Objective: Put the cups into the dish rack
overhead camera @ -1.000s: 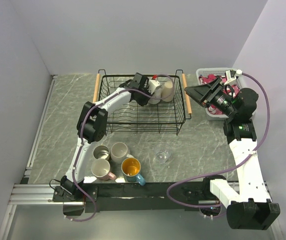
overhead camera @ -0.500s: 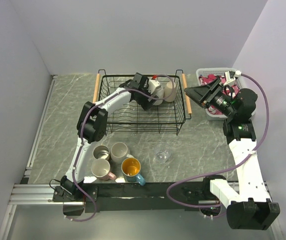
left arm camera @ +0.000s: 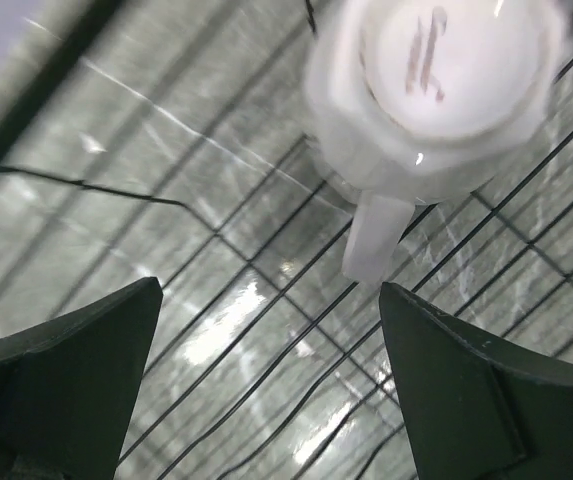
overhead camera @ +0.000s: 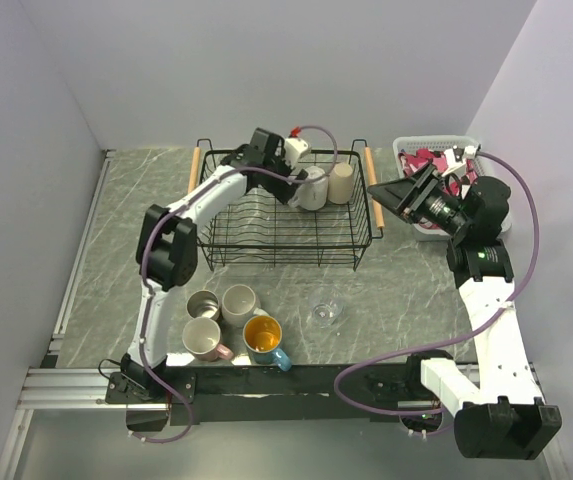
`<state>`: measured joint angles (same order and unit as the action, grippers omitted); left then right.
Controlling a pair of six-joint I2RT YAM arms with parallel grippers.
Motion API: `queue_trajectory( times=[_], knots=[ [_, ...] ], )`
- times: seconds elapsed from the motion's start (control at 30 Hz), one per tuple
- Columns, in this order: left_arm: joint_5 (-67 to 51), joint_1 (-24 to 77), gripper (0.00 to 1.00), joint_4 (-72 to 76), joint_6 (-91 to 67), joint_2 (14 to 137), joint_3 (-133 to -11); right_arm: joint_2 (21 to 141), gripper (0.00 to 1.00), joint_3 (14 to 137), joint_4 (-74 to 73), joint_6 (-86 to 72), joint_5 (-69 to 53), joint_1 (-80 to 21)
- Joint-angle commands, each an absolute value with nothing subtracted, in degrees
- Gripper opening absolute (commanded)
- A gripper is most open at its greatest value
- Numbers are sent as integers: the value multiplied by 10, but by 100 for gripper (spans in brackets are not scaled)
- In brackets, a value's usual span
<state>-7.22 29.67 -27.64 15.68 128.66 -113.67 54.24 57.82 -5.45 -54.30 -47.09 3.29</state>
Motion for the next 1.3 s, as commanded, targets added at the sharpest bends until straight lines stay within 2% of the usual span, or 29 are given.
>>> queue_trajectory(
  times=[0.0,0.17,0.33,0.53,0.67,0.83,1.27],
  knots=[
    [-82,287,96,-277,135,1198,-1151,548,52,634,-169,-426,-448,4],
    [-133,250,96,-309,91,1114,-1153,640,48,740,-431,-259,-318,-166],
    [-174,188,96,-337,48,1017,-1106,749,49,829,-561,-202,-182,-309],
    [-204,137,96,-330,34,867,-979,854,52,901,-648,-159,-85,-437],
    [-211,125,96,-318,27,820,-900,896,53,946,-689,-140,-45,-506],
    [-211,122,96,-309,6,772,-858,909,53,979,-708,-133,-44,-546],
    [-172,123,96,-400,-29,631,-788,846,53,830,-598,-192,-40,-653]
  ],
)
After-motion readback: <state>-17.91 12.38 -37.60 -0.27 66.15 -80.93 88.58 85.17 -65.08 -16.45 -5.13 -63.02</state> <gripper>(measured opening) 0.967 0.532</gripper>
